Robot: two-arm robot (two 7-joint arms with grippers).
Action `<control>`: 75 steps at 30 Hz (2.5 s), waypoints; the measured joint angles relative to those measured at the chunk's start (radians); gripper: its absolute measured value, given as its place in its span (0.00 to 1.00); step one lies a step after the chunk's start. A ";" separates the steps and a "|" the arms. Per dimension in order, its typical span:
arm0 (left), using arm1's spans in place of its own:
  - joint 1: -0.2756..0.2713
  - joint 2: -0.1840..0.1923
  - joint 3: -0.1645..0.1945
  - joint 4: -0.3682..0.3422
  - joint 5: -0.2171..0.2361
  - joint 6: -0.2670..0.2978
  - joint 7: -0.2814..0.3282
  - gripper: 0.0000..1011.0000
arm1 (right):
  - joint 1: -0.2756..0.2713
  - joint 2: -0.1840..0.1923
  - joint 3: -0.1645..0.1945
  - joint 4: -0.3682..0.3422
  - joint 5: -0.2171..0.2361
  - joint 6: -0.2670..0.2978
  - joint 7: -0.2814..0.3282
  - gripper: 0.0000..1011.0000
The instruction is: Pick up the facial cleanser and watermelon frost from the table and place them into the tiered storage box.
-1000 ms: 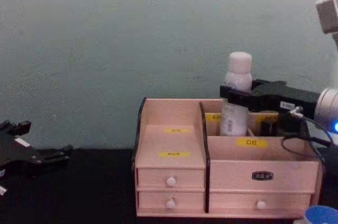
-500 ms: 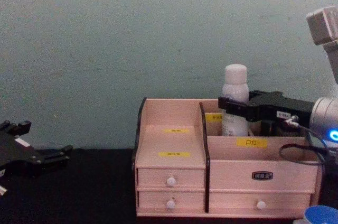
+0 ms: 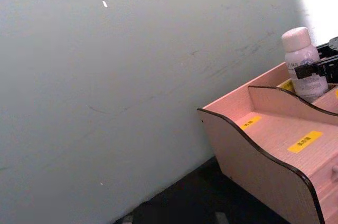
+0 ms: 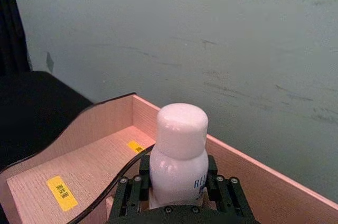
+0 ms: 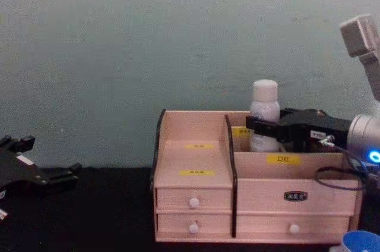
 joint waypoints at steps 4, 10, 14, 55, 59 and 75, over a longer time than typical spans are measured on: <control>0.000 0.000 0.000 0.000 0.000 0.000 0.000 0.99 | 0.000 0.001 0.000 -0.001 0.000 0.000 0.000 0.58; 0.000 0.000 0.000 0.000 0.000 0.000 0.000 0.99 | -0.001 0.001 -0.001 -0.003 0.001 0.000 -0.001 0.58; 0.000 0.000 0.000 0.000 0.000 0.000 0.000 0.99 | -0.002 0.002 -0.001 -0.004 0.002 0.000 -0.002 0.58; 0.000 0.000 0.000 0.000 0.000 0.000 0.000 0.99 | -0.209 0.132 0.041 -0.401 0.050 0.083 -0.019 0.99; 0.000 0.000 0.000 0.000 0.000 0.000 0.000 0.99 | -0.275 0.184 0.052 -0.502 0.069 0.107 -0.024 0.99; 0.000 0.000 0.000 0.000 0.000 0.000 0.000 0.99 | -0.584 0.416 0.107 -0.863 0.154 0.247 -0.058 0.99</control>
